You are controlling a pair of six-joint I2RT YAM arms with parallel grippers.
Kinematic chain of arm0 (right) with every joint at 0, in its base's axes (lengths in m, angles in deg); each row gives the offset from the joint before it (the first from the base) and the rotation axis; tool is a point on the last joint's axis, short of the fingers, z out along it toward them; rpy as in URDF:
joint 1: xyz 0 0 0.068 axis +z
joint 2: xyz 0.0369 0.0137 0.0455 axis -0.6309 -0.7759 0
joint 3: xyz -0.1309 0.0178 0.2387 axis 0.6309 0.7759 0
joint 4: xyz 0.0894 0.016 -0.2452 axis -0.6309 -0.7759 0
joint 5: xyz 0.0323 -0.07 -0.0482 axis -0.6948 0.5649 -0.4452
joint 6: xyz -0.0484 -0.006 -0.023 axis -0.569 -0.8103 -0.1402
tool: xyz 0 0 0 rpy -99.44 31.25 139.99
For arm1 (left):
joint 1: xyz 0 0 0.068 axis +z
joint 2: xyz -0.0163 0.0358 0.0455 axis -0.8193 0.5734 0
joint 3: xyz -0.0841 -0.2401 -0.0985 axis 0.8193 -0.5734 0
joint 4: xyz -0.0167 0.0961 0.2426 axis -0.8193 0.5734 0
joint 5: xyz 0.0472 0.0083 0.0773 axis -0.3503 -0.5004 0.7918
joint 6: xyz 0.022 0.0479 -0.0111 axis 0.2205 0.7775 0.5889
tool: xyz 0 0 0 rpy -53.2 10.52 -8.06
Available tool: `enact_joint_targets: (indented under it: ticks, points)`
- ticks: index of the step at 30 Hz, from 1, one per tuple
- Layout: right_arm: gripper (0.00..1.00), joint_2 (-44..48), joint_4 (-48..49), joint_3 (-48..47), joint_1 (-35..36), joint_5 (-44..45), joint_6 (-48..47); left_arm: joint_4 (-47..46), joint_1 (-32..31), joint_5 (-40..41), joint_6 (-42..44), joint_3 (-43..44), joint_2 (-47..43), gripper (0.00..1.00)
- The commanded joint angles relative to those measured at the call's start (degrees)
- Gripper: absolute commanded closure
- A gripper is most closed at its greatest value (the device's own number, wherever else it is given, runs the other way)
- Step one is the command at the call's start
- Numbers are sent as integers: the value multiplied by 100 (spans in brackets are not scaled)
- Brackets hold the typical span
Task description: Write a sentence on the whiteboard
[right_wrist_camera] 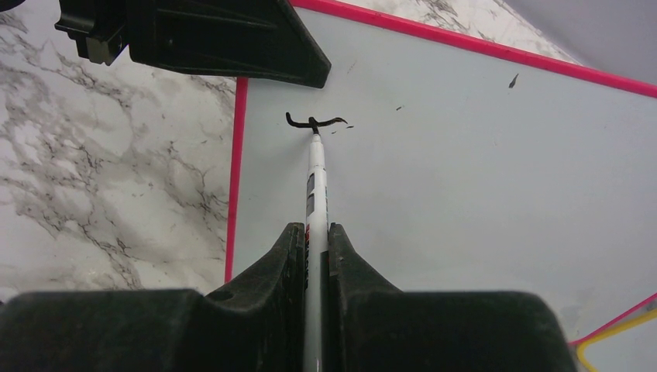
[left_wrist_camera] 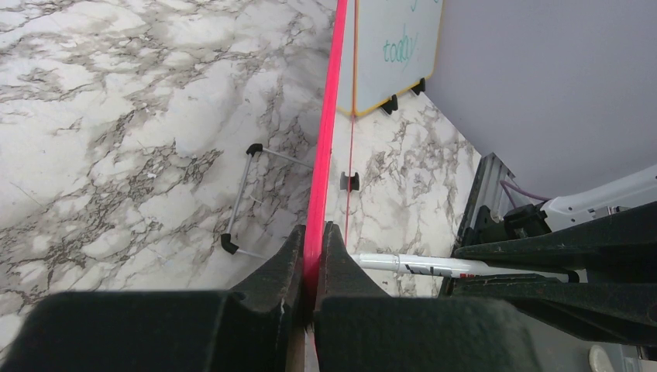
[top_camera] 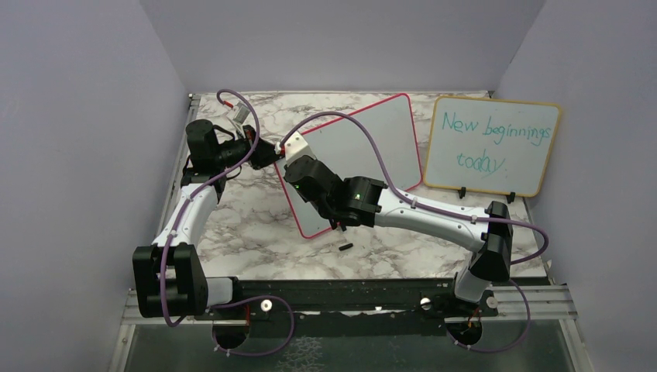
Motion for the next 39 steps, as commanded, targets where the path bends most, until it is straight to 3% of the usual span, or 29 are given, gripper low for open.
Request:
enact_joint_targets:
  ticks: [1,24,39]
  points:
    - [100,-60,-271,-59,32,34,138,358,-64,425,458,-104,4,100]
    - [99,-211,-994,-234,40,-514,378,397,-64,480,484,-104,1,100]
    - [100,-129,-433,-119,41,-570,302,397,-64,484,484,-104,-13,100]
